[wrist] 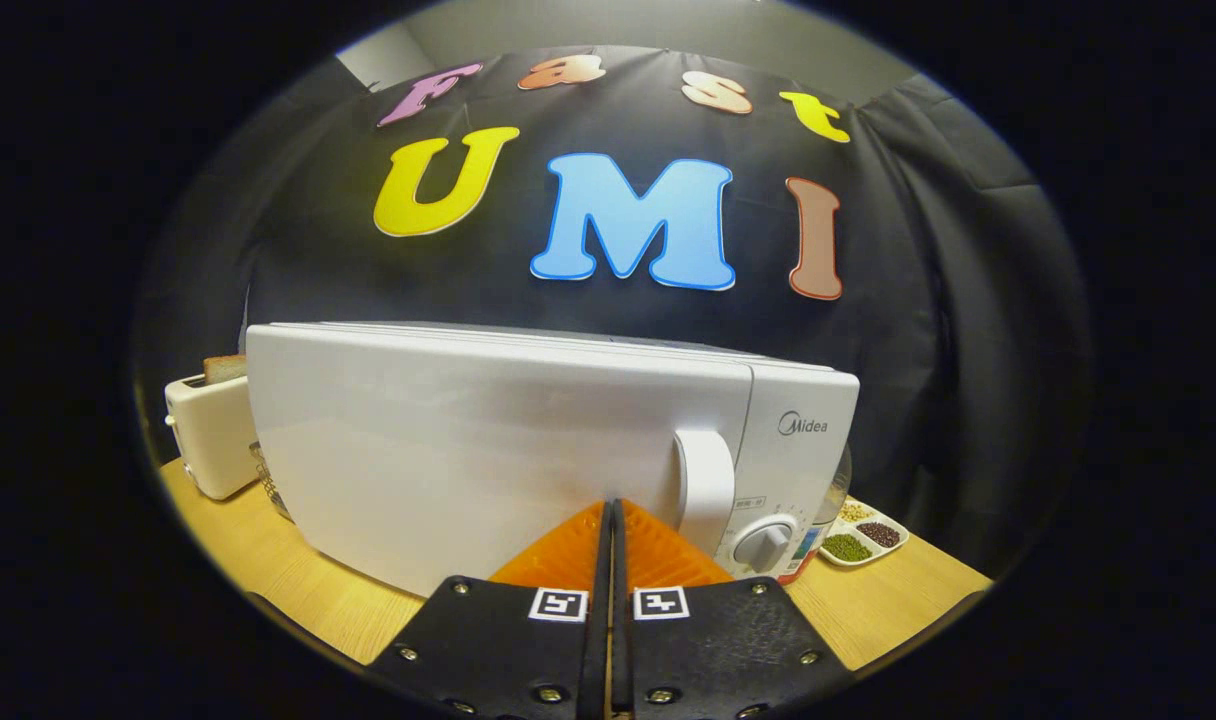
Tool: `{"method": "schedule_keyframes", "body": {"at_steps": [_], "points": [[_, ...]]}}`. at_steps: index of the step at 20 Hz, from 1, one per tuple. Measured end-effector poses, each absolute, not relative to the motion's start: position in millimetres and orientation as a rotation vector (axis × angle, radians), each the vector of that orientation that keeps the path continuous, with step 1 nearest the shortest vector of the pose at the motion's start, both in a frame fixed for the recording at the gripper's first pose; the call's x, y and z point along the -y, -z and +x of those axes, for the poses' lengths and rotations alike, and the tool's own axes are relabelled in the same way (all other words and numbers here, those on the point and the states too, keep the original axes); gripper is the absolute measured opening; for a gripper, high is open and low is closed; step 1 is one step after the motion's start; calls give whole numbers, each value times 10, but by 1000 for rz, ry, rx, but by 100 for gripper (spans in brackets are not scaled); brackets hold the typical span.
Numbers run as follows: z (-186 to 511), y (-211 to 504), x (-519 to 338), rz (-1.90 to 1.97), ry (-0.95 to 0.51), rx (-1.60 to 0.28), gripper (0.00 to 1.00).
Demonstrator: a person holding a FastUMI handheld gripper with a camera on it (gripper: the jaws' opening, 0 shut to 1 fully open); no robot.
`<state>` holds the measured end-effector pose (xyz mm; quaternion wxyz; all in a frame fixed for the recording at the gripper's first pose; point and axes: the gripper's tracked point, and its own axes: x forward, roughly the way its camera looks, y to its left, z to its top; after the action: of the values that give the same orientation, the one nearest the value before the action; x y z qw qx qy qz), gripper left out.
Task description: Open the microwave, put the food inside, and close the microwave door.
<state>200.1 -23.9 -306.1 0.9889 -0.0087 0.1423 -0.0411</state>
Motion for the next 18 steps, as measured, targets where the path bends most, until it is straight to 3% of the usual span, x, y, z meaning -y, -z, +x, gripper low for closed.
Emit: {"method": "schedule_keyframes", "body": {"at_steps": [7,11,12,15,16,17,18], "points": [[1162,2119,217,136,62,-248,3],[701,1674,319,155,91,-243,19],[608,1590,332,155,89,-246,32],[314,1179,395,133,92,-196,42],[223,980,401,113,95,-153,58],[170,831,398,91,100,-118,65],[106,692,371,76,94,-88,81]]}}
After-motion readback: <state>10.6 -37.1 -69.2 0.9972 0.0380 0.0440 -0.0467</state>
